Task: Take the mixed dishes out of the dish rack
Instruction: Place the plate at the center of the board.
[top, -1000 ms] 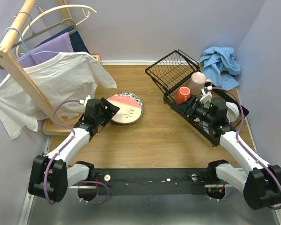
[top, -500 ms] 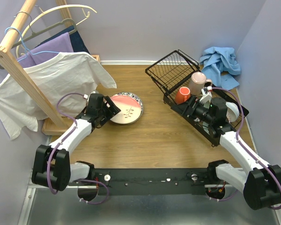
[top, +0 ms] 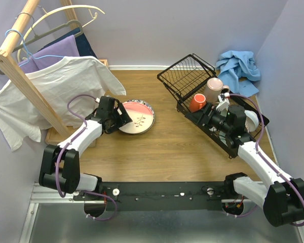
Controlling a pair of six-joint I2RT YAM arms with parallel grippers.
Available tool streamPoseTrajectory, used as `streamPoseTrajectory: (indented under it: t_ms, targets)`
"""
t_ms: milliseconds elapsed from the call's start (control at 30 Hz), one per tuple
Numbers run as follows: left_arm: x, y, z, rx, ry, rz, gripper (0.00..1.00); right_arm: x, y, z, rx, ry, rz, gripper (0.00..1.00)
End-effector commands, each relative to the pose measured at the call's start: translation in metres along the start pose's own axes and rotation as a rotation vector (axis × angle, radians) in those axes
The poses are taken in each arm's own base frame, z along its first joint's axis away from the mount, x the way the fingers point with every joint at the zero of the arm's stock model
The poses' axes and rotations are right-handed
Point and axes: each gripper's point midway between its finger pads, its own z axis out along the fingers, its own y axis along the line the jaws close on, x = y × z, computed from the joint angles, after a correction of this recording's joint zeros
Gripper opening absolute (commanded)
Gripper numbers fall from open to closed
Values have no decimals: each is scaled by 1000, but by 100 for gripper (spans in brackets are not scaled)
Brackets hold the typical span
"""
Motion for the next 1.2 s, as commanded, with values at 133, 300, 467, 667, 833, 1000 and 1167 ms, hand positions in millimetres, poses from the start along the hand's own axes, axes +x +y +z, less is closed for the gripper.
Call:
streamPoseTrajectory:
  t_ms: [133,300,467,667,833,1000,1167]
  targets:
    - [-12,-17,-7,38,8,68,96,-14,5,0,10,-32,-42,100]
    - [-7,-15,-5,29,33,90,99,-15,4,1,14,-30,-43,100]
    - [-1,-14,-2,4,63,128,99,-15,3,2,17,-27,-44,100]
    - [0,-17,-1,-17,76,172,99,-16,2,1,31,-25,-54,100]
    - [0,-19,-1,-32,84,199,99,-17,1,1,37,-25,-56,100]
    - [-1,-19,-6,-43,73,213,99,-21,1,1,50,-31,-72,100]
    - [-6,-24,-27,-26,20,244,99,-32,-2,-2,103,-40,-141,100]
